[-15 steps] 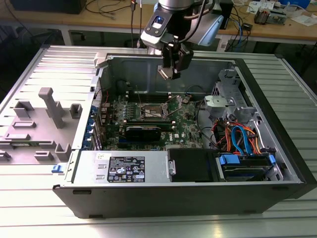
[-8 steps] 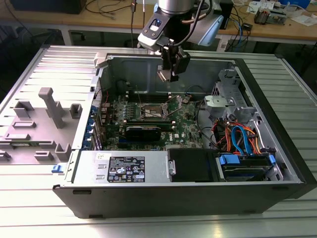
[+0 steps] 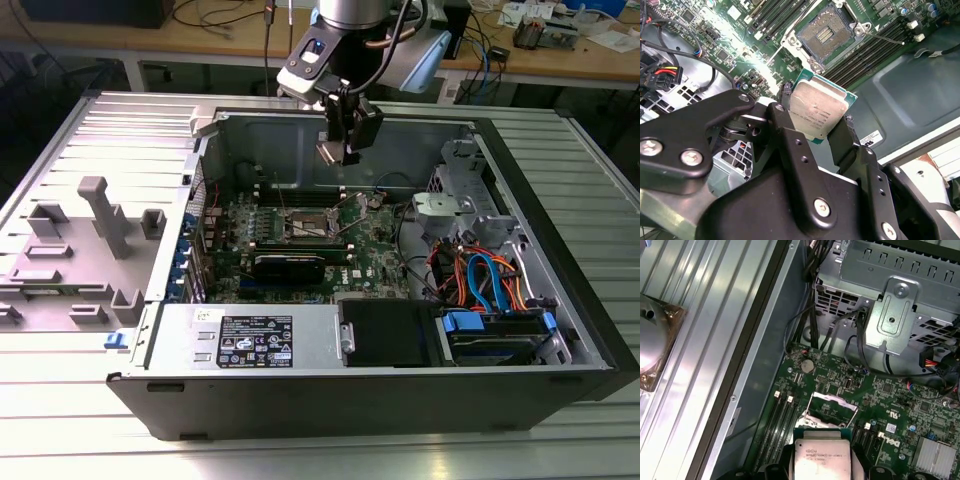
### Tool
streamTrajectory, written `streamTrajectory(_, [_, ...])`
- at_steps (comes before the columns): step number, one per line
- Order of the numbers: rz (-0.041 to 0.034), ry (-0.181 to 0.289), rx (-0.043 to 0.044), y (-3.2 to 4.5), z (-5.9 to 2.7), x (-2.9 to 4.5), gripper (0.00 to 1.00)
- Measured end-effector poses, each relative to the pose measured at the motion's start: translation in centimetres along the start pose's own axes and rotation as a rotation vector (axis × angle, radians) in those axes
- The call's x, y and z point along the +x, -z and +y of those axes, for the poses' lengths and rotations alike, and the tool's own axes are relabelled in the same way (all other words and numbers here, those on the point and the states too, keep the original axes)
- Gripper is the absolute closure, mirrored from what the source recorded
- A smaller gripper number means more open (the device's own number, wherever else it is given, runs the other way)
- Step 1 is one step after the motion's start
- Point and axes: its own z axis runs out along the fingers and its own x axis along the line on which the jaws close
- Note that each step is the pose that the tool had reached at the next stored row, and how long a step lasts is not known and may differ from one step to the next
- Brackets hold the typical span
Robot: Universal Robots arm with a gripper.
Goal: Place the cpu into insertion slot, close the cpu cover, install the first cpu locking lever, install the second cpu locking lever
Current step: 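Place the cpu into insertion slot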
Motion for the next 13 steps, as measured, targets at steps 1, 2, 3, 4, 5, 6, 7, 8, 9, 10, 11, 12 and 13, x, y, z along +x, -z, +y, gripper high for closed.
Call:
streamTrajectory(1, [0.0,0.0,-0.0001,0.0,0.0,0.0,0.46])
streamTrajectory(2, [0.0,0.0,0.0,0.0,0.0,0.0,0.46])
streamTrajectory(3, [0.0,0.0,0.0,0.0,0.0,0.0,0.46])
streamTrajectory(4, [0.0,0.0,0.0,0.0,-0.01,0.0,0.46])
streamTrajectory(5, [0.0,0.0,0.0,0.0,-0.04,0.02,0.46])
streamTrajectory(6, [0.0001,0.0,0.0,0.0,-0.1,0.04,0.46])
streamTrajectory(7, [0.0002,0.0,-0.0001,0.0,-0.18,0.07,0.46])
streamTrajectory(8, [0.0002,0.0,-0.0001,0.01,-0.31,0.11,0.46])
streamTrajectory(9, [0.0001,0.0,0.0,0.02,-0.45,0.16,0.46])
streamTrajectory(10, [0.0001,0.0,-0.0001,0.02,-0.57,0.2,0.46])
streamTrajectory(11, [0.0001,0.0,0.0,0.02,-0.73,0.26,0.46])
streamTrajectory(12, [0.0001,0.0,0.0,0.03,-0.95,0.33,0.46])
streamTrajectory(13, [0.0001,0.0,0.0001,0.03,-1.09,0.38,0.46])
